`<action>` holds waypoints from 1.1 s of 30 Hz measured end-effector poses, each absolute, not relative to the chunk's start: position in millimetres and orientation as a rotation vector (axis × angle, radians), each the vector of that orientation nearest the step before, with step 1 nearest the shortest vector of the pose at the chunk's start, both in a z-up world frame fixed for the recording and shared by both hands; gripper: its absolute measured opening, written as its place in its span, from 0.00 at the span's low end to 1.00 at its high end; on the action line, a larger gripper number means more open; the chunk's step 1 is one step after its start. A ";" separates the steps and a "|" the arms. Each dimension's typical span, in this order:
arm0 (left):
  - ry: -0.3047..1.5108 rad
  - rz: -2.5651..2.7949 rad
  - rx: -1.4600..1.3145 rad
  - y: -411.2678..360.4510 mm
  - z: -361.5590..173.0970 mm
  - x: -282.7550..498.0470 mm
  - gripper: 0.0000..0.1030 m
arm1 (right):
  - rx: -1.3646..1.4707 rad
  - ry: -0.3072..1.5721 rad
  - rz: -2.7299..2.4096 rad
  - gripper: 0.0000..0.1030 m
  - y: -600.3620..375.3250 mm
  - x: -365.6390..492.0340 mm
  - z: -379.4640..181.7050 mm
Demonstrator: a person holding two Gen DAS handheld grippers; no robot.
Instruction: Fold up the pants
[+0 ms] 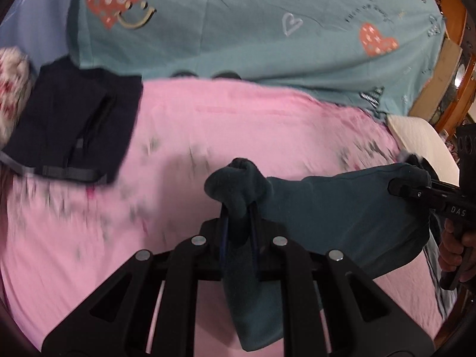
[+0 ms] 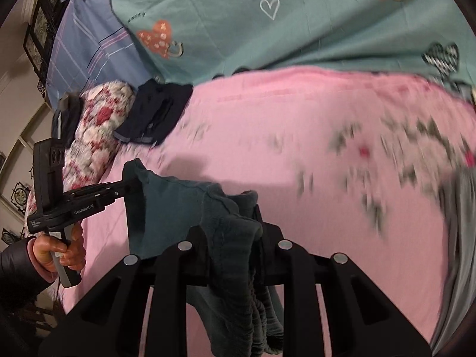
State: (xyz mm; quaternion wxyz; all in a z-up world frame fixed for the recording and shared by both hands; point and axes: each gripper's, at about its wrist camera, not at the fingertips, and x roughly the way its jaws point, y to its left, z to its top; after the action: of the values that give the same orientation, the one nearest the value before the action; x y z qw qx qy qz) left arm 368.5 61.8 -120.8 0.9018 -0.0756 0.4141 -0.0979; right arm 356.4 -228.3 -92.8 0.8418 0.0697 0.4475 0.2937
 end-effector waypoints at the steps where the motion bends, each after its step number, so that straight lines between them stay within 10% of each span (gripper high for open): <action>1: 0.848 -0.195 -0.147 65.5 -119.1 388.1 0.12 | 0.142 0.934 0.614 0.22 -220.2 382.5 -92.5; 12: 0.875 -0.145 -0.062 71.5 -157.9 510.6 0.13 | 0.079 0.983 0.462 0.22 -184.5 514.6 -149.5; 15: 0.882 -0.109 -0.056 70.7 -165.5 513.7 0.30 | 0.078 1.005 0.438 0.24 -185.7 520.3 -161.9; 17: 0.873 -0.023 -0.027 72.1 -161.4 511.4 0.75 | 0.058 1.017 0.427 0.41 -184.1 523.5 -163.5; 18: 0.865 0.013 -0.025 74.6 -155.5 509.0 0.80 | 0.044 1.023 0.412 0.52 -183.2 523.8 -161.7; 24: 0.859 0.110 -0.140 86.4 -97.7 465.7 0.95 | 0.008 0.929 0.302 0.99 -194.1 482.1 -108.8; 33: 0.861 0.107 -0.085 46.8 -47.8 355.7 0.97 | -0.038 0.839 0.317 0.99 -184.2 362.1 -63.0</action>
State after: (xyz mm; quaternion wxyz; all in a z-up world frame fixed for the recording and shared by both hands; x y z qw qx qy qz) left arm 355.7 46.8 -47.8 0.9064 -0.0413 0.4172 0.0517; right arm 362.1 -184.2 -63.0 0.9009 -0.0182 0.4055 0.1534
